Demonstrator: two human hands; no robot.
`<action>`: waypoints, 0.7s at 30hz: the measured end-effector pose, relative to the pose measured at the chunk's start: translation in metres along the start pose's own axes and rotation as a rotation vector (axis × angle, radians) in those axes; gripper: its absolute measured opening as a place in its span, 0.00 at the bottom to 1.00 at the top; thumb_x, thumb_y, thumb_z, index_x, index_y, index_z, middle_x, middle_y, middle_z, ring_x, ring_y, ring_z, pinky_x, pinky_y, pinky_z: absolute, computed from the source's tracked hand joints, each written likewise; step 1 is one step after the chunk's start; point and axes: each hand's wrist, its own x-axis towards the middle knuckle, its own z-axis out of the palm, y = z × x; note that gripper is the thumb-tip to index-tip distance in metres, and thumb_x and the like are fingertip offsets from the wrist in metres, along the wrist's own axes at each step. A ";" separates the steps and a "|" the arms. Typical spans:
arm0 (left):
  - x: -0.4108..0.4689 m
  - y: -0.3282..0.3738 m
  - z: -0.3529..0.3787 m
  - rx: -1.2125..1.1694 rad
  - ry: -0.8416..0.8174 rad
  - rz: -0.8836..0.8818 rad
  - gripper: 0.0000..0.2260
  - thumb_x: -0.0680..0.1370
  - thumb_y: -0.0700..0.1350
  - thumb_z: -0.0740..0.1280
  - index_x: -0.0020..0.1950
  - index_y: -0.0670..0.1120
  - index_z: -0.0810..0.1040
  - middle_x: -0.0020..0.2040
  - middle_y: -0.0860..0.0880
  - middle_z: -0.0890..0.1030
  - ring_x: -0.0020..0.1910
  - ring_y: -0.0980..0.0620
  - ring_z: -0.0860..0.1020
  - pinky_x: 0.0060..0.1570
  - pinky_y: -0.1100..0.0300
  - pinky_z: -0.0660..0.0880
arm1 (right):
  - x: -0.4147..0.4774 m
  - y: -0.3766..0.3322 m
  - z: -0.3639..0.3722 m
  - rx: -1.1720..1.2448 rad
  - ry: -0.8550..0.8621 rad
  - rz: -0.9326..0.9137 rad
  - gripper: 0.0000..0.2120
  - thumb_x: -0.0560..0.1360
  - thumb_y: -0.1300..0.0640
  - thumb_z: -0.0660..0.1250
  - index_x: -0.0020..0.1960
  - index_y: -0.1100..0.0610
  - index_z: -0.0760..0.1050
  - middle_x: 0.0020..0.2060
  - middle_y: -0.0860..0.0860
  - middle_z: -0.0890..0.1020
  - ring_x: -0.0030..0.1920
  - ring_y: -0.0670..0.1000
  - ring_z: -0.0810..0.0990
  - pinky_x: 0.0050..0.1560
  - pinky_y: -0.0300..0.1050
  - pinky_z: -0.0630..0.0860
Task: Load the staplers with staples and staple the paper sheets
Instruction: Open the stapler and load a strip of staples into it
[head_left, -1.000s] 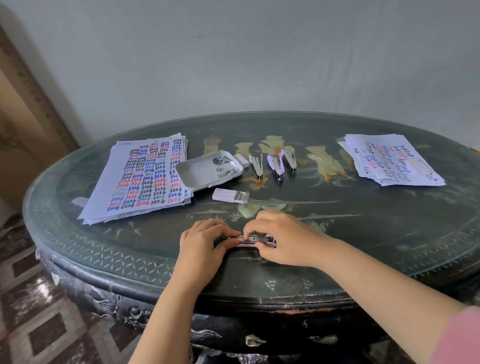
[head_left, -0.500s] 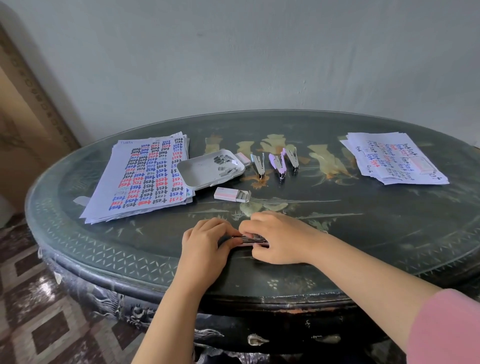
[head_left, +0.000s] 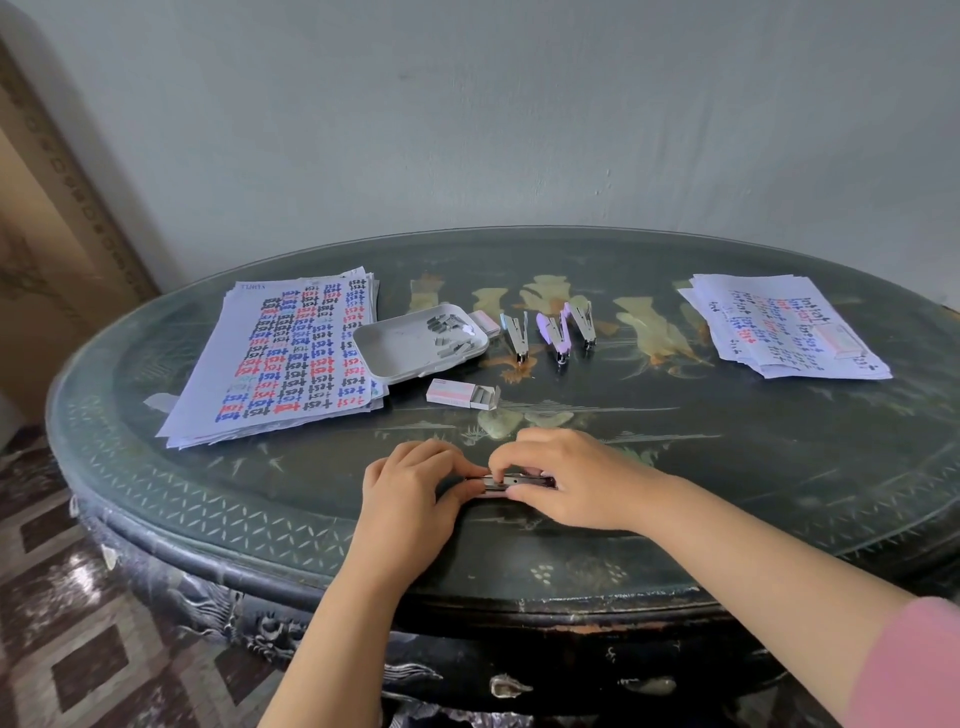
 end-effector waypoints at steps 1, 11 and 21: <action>0.000 0.000 0.000 0.002 -0.001 -0.002 0.03 0.73 0.53 0.71 0.45 0.60 0.81 0.46 0.67 0.75 0.53 0.63 0.70 0.53 0.58 0.58 | -0.002 0.001 0.000 -0.013 0.013 -0.007 0.07 0.78 0.52 0.64 0.55 0.44 0.74 0.38 0.42 0.70 0.38 0.45 0.70 0.42 0.43 0.71; 0.000 -0.001 0.001 0.023 -0.002 0.002 0.03 0.73 0.52 0.71 0.45 0.59 0.81 0.47 0.66 0.76 0.55 0.63 0.70 0.54 0.58 0.59 | -0.008 0.005 0.003 -0.135 0.094 -0.086 0.08 0.77 0.50 0.64 0.55 0.47 0.77 0.38 0.46 0.73 0.39 0.45 0.71 0.39 0.44 0.75; 0.000 -0.001 0.001 0.045 -0.001 0.018 0.03 0.73 0.51 0.71 0.45 0.59 0.80 0.46 0.67 0.75 0.54 0.64 0.70 0.54 0.58 0.59 | -0.008 0.008 0.006 -0.166 0.167 -0.107 0.08 0.76 0.49 0.65 0.46 0.53 0.70 0.35 0.46 0.69 0.36 0.47 0.66 0.35 0.44 0.71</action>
